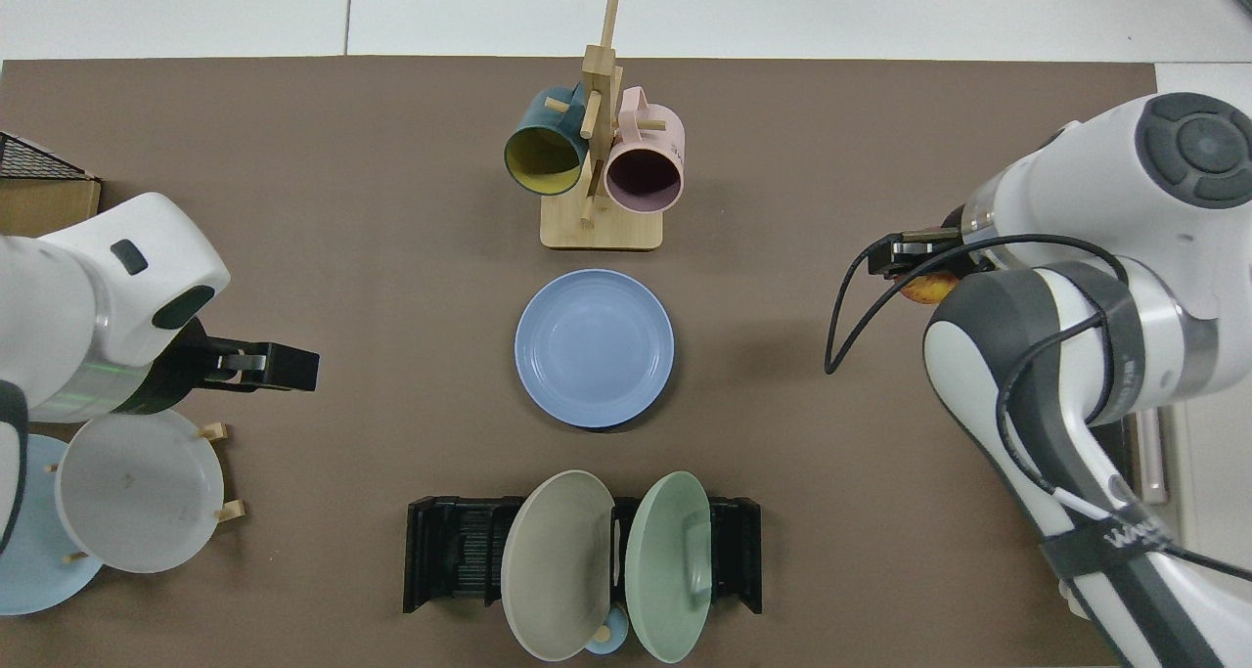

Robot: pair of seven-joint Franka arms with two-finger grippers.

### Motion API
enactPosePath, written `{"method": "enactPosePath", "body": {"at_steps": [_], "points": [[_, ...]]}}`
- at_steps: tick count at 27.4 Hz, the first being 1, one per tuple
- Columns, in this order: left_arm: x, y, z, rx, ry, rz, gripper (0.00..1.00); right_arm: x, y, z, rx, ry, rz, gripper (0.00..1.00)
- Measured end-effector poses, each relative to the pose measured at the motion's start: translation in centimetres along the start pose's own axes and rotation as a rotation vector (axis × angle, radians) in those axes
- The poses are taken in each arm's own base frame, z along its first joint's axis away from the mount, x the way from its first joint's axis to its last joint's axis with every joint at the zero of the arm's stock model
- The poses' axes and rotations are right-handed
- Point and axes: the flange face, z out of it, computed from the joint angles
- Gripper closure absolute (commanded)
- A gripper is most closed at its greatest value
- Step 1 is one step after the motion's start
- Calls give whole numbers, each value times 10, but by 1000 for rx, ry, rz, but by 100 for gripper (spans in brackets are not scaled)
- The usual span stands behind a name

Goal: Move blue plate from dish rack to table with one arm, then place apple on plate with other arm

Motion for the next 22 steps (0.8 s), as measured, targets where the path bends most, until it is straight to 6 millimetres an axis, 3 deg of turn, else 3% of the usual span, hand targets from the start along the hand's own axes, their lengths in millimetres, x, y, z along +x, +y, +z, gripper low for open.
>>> {"method": "enactPosePath", "body": {"at_steps": [8,13,22], "points": [[3,-1,-23,10,29,4,2,-24,-76,-6,0,-12,55,100],[16,-5,-31,3,9,2,1,-42,-122,-7,1,-16,95,100],[33,-8,-32,-5,-2,2,0,-57,-193,5,0,-23,201,100]]}}
